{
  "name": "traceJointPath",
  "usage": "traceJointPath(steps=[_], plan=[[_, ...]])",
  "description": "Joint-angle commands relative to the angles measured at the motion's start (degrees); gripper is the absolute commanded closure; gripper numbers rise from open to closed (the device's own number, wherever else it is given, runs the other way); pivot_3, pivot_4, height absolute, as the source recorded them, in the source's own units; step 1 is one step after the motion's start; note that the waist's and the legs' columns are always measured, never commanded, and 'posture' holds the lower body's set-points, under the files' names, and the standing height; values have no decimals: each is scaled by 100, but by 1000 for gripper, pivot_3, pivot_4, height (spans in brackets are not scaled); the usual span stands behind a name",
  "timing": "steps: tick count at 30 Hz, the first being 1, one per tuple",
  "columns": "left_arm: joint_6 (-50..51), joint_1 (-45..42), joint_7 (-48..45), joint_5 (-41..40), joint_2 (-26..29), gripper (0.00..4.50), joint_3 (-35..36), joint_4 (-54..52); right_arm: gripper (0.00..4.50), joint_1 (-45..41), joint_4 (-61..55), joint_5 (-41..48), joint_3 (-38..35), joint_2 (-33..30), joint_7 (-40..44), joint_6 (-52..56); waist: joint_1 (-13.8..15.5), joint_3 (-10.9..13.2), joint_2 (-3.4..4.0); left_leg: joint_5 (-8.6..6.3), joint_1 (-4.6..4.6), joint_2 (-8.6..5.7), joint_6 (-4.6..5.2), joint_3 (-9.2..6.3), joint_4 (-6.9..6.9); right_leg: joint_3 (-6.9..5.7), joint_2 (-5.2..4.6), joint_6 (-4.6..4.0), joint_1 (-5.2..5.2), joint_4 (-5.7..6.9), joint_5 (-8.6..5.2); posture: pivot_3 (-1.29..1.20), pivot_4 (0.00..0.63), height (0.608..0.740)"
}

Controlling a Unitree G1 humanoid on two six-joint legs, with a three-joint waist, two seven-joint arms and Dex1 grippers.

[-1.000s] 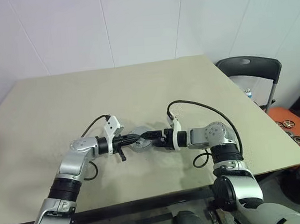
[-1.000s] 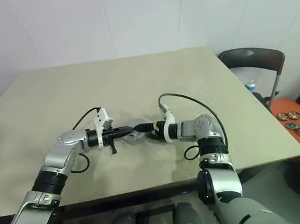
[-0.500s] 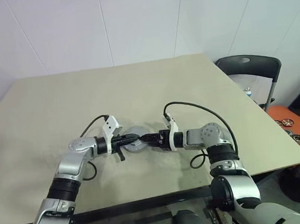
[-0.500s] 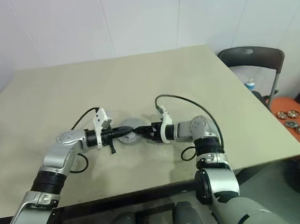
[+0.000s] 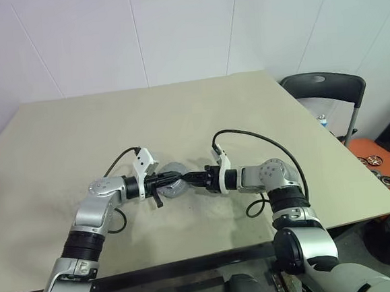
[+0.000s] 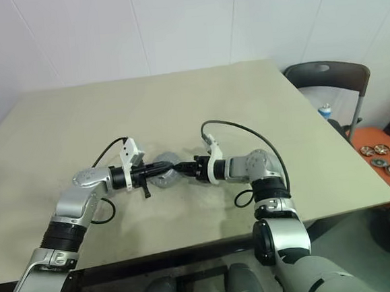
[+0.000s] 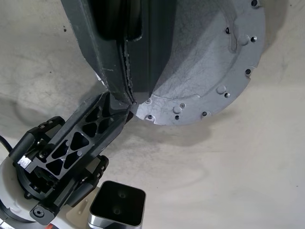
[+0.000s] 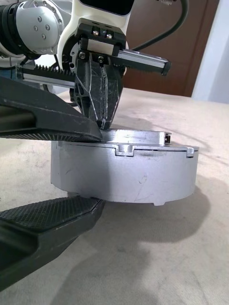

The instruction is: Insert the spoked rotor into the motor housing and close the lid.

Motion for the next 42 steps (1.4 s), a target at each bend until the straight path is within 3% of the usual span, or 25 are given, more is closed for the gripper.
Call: traceJointPath(steps=[1,9,15,21,25,42], plan=[[-40,-109,-28,-34,31,4500,39,-62,3177,-50,3,-13,41,39,-97,23,0,0,0,0,0,0,0,0,0,0,0,0,0,0,0,0,0,740],[392,-119,-127,-472,274,4500,359,-535,3177,-238,-39,255,-177,128,21,170,-6,1,1,0,-6,0,0,0,-1,0,1,1,-6,0,0,0,0,740],[1250,-93,36,-1230,679,4500,1084,-1166,3177,-256,162,204,-249,232,1,-83,-9,1,1,0,-20,1,0,-1,-4,0,1,2,-21,1,1,0,0,740],[1359,76,299,-1295,902,4500,1412,-1149,3177,-240,557,305,-607,330,-105,-296,-12,1,1,0,-17,0,0,-1,-2,0,4,1,-18,2,1,0,0,740],[1517,305,385,-1405,947,4500,1489,-1421,3177,-106,1052,243,-862,355,-255,-615,-17,1,1,0,-16,0,0,1,-4,1,5,1,-16,0,1,0,0,740],[1502,583,507,-1362,1073,4500,1478,-1410,3177,-169,883,1059,-1564,674,-228,-137,-9,3,4,0,-16,2,-1,-1,-7,1,1,0,-18,0,0,0,0,740]])
